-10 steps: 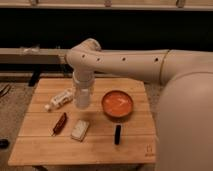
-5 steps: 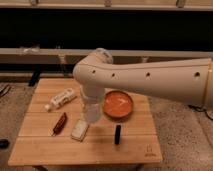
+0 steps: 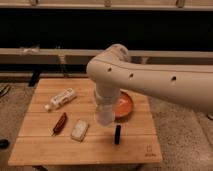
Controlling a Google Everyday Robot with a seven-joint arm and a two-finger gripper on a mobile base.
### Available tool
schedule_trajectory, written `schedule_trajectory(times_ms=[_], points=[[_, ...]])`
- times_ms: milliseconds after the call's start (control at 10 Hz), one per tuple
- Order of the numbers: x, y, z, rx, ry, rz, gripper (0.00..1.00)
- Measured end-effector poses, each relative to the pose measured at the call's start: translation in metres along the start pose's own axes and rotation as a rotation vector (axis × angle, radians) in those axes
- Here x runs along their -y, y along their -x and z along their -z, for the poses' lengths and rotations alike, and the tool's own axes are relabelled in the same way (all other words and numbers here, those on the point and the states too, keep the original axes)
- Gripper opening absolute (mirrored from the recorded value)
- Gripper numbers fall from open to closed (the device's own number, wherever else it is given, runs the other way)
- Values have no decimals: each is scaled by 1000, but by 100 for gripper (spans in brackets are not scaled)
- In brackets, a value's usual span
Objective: Place the ceramic cup over the eraser
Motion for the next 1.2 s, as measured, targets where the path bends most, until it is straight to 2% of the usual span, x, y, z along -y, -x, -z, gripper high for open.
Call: schedule_trajectory(times_ms=[300,600,900,1200], points=[[19,-21,-11,-55,-31,-38,0],[28,-38,-25,-95,-42,-75,0],[26,-48,-47,-100,-44,-98,0],[24,-53,-69,-90,-24,-122,0]])
